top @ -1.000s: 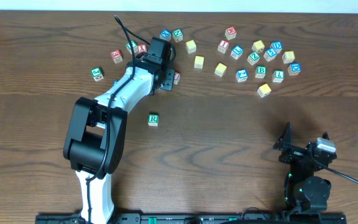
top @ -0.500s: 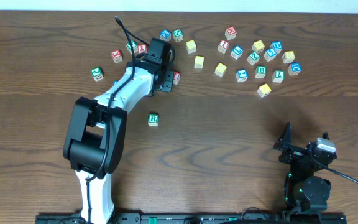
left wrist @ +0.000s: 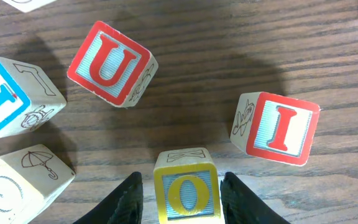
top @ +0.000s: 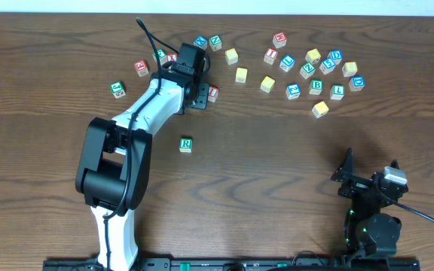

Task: Spell out ROBOT
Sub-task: 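Close the left gripper on the yellow O block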

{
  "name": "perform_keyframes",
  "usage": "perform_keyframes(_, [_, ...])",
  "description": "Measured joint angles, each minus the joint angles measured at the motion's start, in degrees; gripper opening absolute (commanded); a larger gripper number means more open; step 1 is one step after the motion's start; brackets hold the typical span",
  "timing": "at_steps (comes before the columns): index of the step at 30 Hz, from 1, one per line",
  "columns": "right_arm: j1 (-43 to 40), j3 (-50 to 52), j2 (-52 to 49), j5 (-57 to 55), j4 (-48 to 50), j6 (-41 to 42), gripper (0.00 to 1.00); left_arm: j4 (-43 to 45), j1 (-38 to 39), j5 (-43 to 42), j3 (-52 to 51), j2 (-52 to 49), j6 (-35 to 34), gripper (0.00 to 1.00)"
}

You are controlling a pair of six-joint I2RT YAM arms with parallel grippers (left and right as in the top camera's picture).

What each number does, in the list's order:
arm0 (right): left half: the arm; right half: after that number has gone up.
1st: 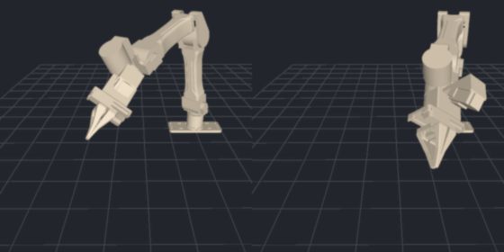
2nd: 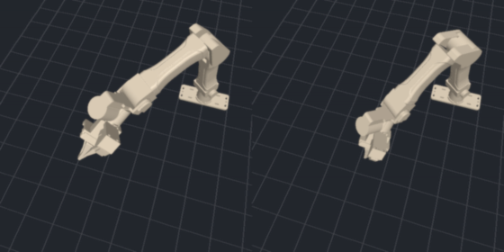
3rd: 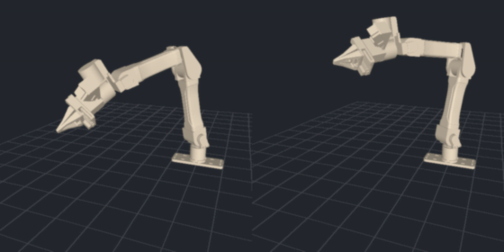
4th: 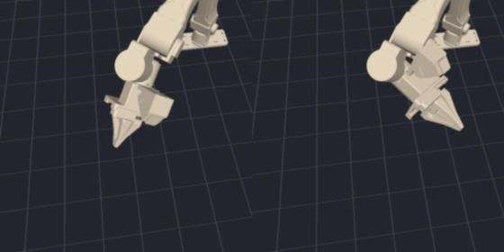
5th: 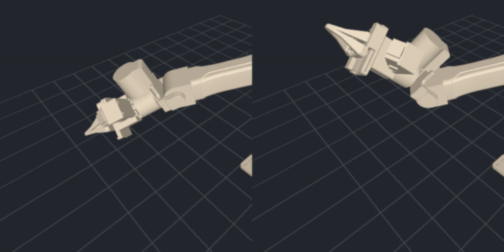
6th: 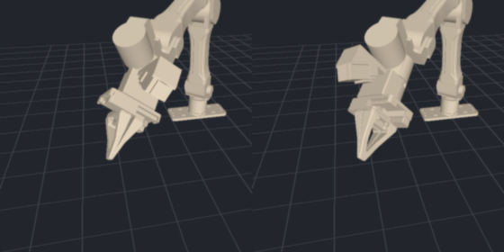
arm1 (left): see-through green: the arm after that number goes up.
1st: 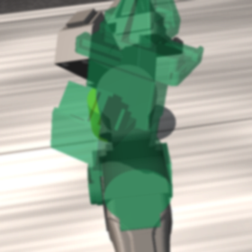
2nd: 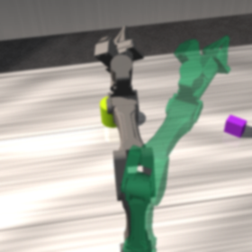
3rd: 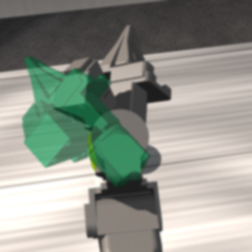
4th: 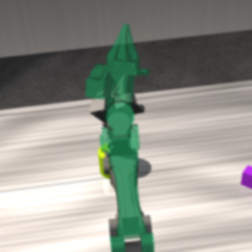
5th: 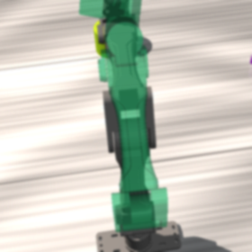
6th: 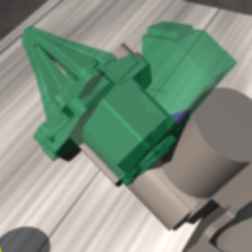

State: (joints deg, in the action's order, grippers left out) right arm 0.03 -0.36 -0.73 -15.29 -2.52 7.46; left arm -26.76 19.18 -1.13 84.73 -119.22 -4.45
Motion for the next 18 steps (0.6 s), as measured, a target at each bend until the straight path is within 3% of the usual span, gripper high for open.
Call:
perform_keyframes(5, [0.00,0.00,0.00,0.02,0.00,-0.02,0.99,-1.22,0.00,0.00,0.00,0.00,0.00,0.40])
perform_keyframes(7, [0.00,0.00,0.00,0.00,0.00,0.00,0.99,-1.33,0.00,-0.02,0.00,0.00,-0.02,0.36])
perform_keyframes(18, [0.00,0.00,0.00,0.02,0.00,0.00,0.99,-1.33,0.00,0.00,0.00,0.00,0.04,0.37])
